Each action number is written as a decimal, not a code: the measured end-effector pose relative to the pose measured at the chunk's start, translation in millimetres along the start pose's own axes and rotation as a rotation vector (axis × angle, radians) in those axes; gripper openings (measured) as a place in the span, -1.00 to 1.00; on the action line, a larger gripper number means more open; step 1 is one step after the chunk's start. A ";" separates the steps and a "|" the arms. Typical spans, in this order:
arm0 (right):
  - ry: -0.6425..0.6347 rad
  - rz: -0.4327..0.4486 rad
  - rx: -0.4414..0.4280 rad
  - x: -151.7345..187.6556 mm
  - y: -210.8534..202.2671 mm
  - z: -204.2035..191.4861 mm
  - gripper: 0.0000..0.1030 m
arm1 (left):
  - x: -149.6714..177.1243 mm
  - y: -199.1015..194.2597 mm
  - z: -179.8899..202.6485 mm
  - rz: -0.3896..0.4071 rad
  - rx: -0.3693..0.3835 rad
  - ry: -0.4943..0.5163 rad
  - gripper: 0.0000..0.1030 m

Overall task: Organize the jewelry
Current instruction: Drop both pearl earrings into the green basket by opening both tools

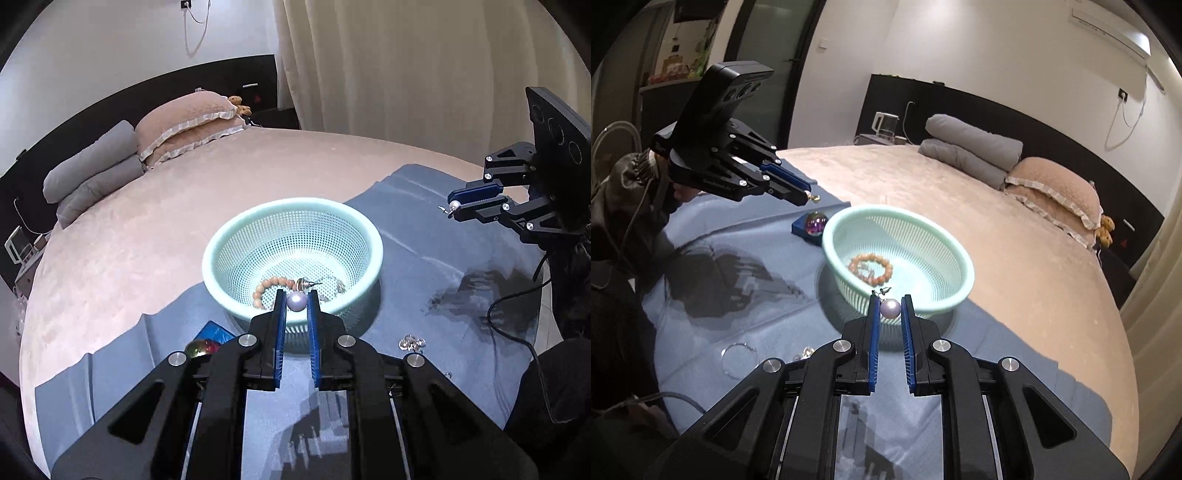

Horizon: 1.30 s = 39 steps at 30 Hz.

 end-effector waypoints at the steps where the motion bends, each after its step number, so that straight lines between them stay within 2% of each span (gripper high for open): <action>1: -0.006 0.008 -0.006 -4.9 1.4 1.1 -0.79 | -5.0 0.9 -1.7 0.002 0.001 0.001 -0.77; 6: -0.001 0.021 -0.057 -23.2 22.1 7.6 -0.79 | -22.6 16.8 -8.7 -0.005 0.002 0.005 -0.77; 9: 0.065 0.005 -0.074 -28.6 48.0 19.3 -0.79 | -25.9 34.0 -9.9 -0.024 0.024 -0.008 -0.77; 13: 0.166 -0.045 -0.118 -20.2 85.2 32.4 -0.79 | -19.7 58.6 -7.6 -0.074 0.045 -0.031 -0.77; 16: 0.219 -0.087 -0.107 -8.3 108.5 38.2 -0.79 | -13.4 69.5 -3.8 -0.094 0.065 -0.045 -0.77; 21: 0.273 -0.082 -0.105 -1.8 113.3 42.2 -0.76 | -9.6 75.1 0.1 -0.112 0.069 -0.043 -0.77; 22: 0.288 -0.080 -0.100 -2.1 112.1 43.8 -0.62 | -8.9 74.8 0.7 -0.109 0.071 -0.042 -0.76; 23: 0.293 -0.068 -0.075 -2.4 110.6 45.3 -0.20 | -8.2 74.0 1.4 -0.107 0.066 -0.043 -0.75; 24: 0.302 -0.055 -0.065 -2.9 107.3 46.6 -0.01 | -7.5 73.1 1.3 -0.108 0.059 -0.045 -0.61; 25: 0.312 -0.041 -0.071 -3.3 103.6 47.4 0.12 | -7.0 71.0 0.5 -0.105 0.050 -0.044 -0.24; 26: 0.318 -0.024 -0.071 -3.6 100.0 49.8 0.26 | -5.8 66.6 -0.5 -0.096 0.026 -0.041 0.04; 27: 0.318 -0.007 -0.057 -4.1 95.2 51.0 0.33 | -5.2 61.4 -2.0 -0.082 0.000 -0.040 0.49; 28: 0.317 0.002 -0.040 -4.1 91.3 52.4 0.53 | -4.3 54.5 -2.8 -0.065 -0.015 -0.037 0.65; 29: 0.316 0.011 -0.029 -3.4 87.9 55.2 0.65 | -3.9 49.4 -3.9 -0.051 -0.019 -0.034 0.70; 31: 0.315 0.024 -0.020 -2.9 81.3 57.7 0.65 | -0.8 38.4 -5.0 -0.030 -0.031 -0.022 0.88; 33: 0.312 0.021 -0.004 -1.5 77.1 60.1 0.66 | 2.8 32.5 -5.1 -0.033 -0.050 -0.012 0.88; 39: 0.320 0.007 0.019 4.8 71.5 64.0 0.67 | 19.5 34.0 -6.7 -0.077 -0.037 -0.018 0.88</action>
Point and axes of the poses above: each gripper's, at about its wrist camera, not at the fingertips, and y roughly the way its jaws point, z to its right, x to its underside, the point moved 3 cm from there along y, roughly the way its jaws point, and after that the axes turned 9 degrees about y, right-handed, at the moved point
